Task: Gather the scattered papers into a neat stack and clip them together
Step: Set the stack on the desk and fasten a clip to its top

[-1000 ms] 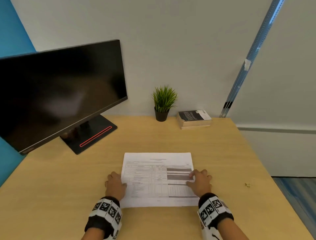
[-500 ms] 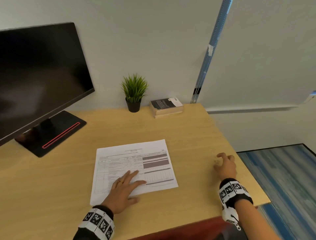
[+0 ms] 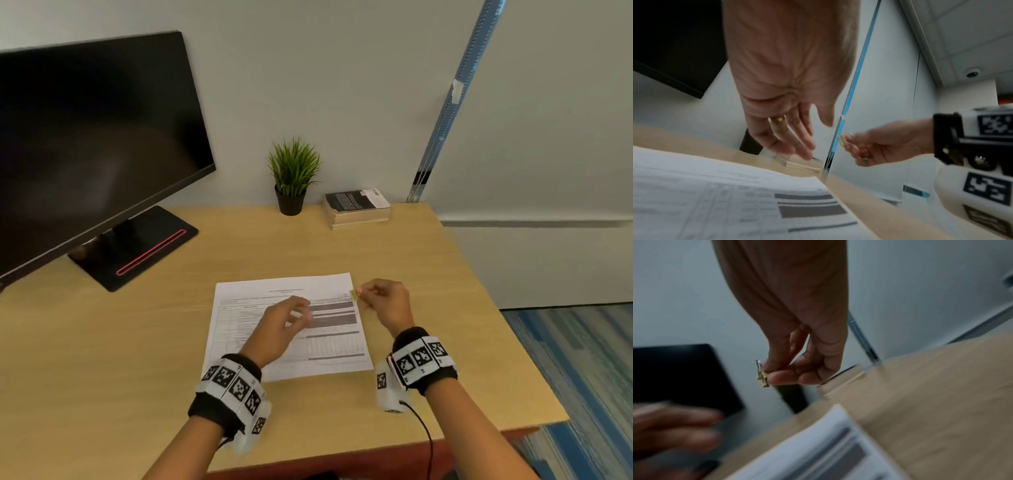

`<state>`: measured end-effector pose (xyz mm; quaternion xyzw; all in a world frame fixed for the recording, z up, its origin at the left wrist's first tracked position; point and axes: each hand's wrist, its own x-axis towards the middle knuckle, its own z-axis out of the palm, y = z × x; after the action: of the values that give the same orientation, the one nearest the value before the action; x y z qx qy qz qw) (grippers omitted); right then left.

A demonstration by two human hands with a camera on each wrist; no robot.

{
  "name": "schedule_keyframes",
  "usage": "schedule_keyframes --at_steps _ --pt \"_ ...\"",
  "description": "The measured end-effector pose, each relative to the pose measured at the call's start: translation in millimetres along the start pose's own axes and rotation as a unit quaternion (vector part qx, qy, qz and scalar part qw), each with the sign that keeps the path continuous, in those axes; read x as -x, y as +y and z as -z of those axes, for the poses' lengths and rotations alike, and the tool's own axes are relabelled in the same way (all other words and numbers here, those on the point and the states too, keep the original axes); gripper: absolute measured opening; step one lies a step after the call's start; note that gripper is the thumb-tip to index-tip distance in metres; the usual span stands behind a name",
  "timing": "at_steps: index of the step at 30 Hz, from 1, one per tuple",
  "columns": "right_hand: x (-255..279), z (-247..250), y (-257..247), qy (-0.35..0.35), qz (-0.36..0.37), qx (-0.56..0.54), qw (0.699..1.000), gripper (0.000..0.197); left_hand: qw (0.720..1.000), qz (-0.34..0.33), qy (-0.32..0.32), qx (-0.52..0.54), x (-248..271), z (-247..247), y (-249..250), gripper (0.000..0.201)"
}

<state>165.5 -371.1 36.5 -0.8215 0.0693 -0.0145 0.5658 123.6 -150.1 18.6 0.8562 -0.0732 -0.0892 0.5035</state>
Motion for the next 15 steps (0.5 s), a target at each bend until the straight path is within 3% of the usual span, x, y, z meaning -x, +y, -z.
schedule_keyframes --at_steps 3,7,12,15 --pt "8.2 -40.1 -40.8 -0.104 0.032 -0.066 0.992 0.009 0.992 -0.041 0.098 0.062 -9.9 0.9 26.5 0.017" --pt "9.4 -63.8 -62.6 -0.157 0.026 -0.109 0.981 0.009 0.98 -0.047 0.166 0.095 -7.1 7.4 27.0 0.017" --pt "2.6 -74.6 -64.6 -0.182 0.028 -0.083 0.979 0.011 0.979 -0.049 0.168 0.103 -1.3 16.0 12.2 0.024" --pt "2.3 -77.8 -63.8 -0.216 0.011 -0.115 0.97 0.02 0.971 -0.045 0.201 0.12 -0.3 19.2 6.1 0.024"
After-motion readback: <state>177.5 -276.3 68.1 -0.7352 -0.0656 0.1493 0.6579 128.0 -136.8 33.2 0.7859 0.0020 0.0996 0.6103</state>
